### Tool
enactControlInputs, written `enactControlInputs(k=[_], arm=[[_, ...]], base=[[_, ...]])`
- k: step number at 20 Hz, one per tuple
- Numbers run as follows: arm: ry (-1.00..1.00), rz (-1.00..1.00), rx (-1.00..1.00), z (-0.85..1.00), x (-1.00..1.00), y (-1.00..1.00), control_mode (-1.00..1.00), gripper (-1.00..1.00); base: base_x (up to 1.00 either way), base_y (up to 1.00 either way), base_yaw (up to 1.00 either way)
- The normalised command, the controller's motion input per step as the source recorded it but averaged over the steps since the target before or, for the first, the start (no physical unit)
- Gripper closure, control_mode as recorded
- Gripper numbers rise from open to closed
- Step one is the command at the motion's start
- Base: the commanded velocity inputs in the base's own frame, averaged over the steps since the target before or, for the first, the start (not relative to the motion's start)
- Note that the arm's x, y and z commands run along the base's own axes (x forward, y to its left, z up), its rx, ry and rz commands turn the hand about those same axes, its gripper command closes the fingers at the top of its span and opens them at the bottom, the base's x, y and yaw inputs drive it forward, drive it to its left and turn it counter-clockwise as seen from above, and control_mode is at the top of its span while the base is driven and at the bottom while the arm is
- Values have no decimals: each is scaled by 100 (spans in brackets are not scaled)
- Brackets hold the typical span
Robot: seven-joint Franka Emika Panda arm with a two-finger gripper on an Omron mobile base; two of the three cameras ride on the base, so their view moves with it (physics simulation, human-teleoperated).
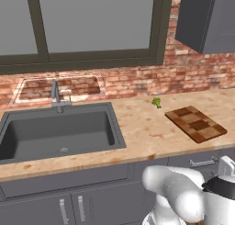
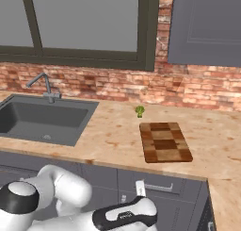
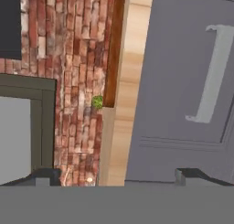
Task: Open the drawer on the right and place the cutting tools on the cutting board.
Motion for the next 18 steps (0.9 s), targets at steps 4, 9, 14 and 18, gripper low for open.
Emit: enactControlInputs(k=[4, 9, 14, 18], arm=[[-29, 2, 1, -7, 0, 5, -100, -100], [-25, 1, 0, -13, 3, 0, -100, -100], [-14, 0, 0, -10, 17, 0, -100, -100], [-4, 0, 0, -4, 20, 0, -100, -100]], base=[[0, 0, 0], [0, 0, 0], [0, 0, 0], [0, 0, 0]])
